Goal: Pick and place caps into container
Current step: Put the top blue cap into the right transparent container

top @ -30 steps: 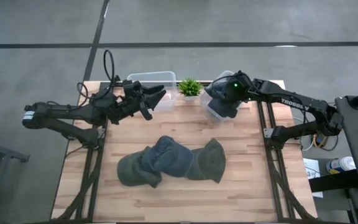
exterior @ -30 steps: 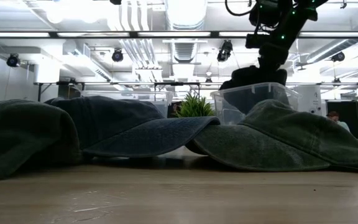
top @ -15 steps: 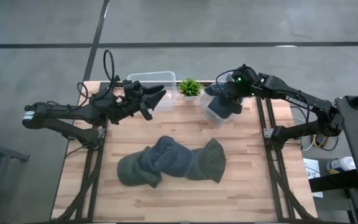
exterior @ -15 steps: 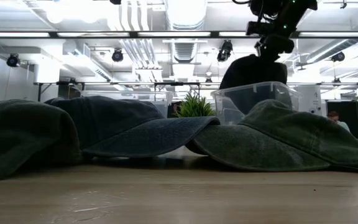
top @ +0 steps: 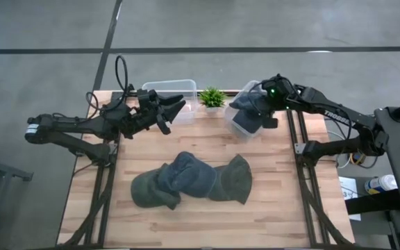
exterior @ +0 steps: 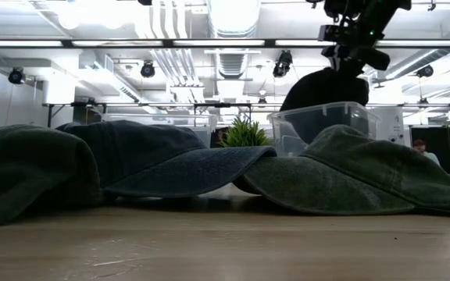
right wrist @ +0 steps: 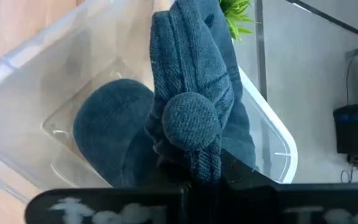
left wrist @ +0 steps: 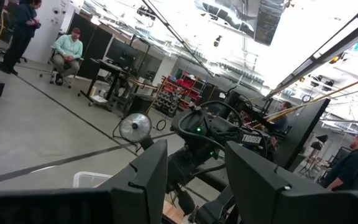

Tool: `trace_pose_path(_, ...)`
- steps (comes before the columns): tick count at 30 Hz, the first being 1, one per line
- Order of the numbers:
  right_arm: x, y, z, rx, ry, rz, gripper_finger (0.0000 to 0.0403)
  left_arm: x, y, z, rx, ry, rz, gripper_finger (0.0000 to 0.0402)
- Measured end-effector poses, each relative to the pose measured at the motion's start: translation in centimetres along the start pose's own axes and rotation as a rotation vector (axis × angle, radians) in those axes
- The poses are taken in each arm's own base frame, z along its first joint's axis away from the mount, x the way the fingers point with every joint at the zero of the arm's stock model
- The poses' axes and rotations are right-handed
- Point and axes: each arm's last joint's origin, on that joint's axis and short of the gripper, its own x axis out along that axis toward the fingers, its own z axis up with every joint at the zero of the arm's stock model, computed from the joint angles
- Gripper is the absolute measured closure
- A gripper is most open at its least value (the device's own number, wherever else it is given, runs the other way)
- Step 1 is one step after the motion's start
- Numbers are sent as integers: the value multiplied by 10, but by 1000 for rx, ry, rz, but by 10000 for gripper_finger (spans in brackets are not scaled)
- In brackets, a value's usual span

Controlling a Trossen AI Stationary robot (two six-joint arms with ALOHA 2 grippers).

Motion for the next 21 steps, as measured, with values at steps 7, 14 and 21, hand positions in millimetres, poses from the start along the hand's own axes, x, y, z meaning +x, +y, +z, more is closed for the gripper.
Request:
trace_pose_path(7, 5, -2, 0, -45, 10, 0, 394, 0, 0, 0, 0, -3, 7, 248)
trace_pose_path(14, 34, -9, 6, 136, 38, 10, 394, 0, 0, 0, 0, -3, 7, 248)
trace_pose_path(21, 69, -13, 14, 480, 115, 49, 394, 0, 0, 0, -1, -3, 7, 248)
